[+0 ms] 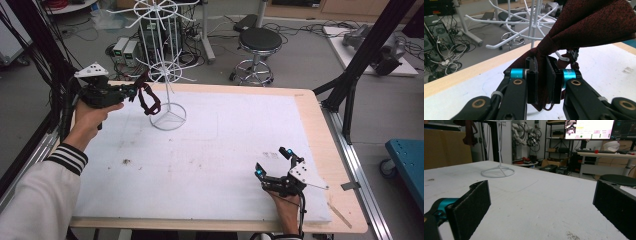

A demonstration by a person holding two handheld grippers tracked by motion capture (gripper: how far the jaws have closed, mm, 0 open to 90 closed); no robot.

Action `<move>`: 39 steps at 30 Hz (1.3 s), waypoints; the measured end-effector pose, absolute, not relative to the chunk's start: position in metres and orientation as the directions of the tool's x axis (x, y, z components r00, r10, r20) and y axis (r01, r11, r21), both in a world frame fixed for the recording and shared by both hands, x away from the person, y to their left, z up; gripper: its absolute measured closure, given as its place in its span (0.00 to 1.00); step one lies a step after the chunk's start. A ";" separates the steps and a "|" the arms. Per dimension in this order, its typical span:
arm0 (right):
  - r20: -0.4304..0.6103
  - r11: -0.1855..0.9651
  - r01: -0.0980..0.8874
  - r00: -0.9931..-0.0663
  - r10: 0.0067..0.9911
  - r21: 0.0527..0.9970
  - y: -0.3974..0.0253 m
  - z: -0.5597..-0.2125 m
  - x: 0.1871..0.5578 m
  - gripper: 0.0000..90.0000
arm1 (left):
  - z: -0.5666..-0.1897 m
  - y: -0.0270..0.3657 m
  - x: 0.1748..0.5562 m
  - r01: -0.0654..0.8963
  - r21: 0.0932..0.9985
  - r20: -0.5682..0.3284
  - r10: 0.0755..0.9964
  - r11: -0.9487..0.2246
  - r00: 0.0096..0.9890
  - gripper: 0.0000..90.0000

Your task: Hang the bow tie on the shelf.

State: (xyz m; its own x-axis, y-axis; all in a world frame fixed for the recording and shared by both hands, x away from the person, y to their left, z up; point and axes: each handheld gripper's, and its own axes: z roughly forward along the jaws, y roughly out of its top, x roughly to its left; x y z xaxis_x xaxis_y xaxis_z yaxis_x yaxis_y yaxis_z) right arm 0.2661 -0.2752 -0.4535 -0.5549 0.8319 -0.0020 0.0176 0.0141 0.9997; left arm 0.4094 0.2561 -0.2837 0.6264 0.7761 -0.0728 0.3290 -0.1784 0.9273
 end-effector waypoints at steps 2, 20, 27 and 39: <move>-0.002 0.014 0.017 -0.555 0.832 1.000 -0.275 -0.454 0.266 0.01 | -0.285 0.255 0.411 0.332 0.926 -0.073 0.779 -0.179 0.623 0.89; -0.004 0.016 0.018 -0.554 0.832 1.000 -0.275 -0.454 0.266 0.01 | -0.297 0.242 0.421 0.335 0.925 -0.066 0.797 -0.176 0.600 0.89; -0.005 0.017 0.017 -0.553 0.833 1.000 -0.275 -0.453 0.266 0.01 | -0.301 0.244 0.424 0.337 0.928 -0.065 0.820 -0.159 0.568 0.89; -0.006 0.018 0.017 -0.553 0.833 1.000 -0.275 -0.454 0.266 0.01 | -0.308 0.243 0.426 0.345 0.923 -0.050 0.834 -0.172 0.549 0.89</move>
State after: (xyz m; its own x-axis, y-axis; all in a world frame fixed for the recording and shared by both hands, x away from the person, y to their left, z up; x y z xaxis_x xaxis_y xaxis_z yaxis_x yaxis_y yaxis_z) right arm 0.2660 -0.2752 -0.4535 -0.5531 0.8331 -0.0059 0.0167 0.0182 0.9997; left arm 0.4260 0.2429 -0.3076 0.5489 0.8344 -0.0501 0.3454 -0.1718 0.9226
